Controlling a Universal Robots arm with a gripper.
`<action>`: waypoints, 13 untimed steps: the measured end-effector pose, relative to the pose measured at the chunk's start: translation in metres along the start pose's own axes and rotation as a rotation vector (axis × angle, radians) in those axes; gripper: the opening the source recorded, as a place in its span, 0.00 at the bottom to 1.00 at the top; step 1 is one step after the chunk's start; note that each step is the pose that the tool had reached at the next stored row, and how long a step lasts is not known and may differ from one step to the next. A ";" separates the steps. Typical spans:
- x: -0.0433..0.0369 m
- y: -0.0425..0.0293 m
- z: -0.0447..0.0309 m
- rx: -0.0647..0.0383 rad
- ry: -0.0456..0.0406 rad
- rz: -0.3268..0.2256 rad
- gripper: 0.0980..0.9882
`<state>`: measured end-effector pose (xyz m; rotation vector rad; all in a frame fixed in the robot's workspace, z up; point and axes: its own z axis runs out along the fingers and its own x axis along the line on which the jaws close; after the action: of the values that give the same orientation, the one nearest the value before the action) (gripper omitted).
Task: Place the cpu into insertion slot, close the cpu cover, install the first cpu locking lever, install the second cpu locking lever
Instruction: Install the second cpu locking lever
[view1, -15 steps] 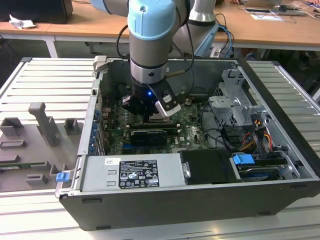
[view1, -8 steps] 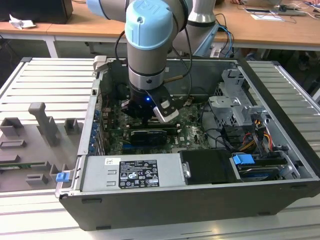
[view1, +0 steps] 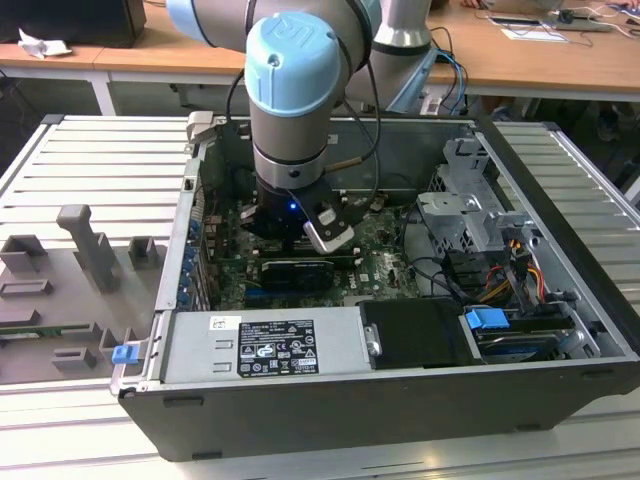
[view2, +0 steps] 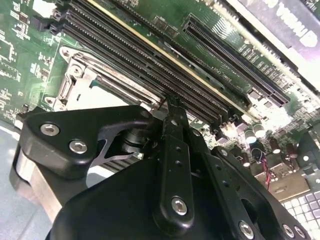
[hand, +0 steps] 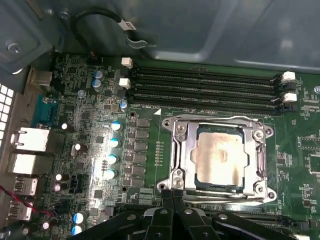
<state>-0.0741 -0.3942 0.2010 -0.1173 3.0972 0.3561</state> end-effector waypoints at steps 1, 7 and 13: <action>0.0016 -0.0002 0.0007 -0.008 -0.0028 -0.002 0.01; 0.0035 -0.0010 0.0052 -0.034 -0.0095 -0.007 0.01; 0.0066 -0.0001 -0.0007 -0.040 -0.0123 -0.009 0.01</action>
<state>-0.0807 -0.3948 0.2014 -0.1294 3.0773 0.4170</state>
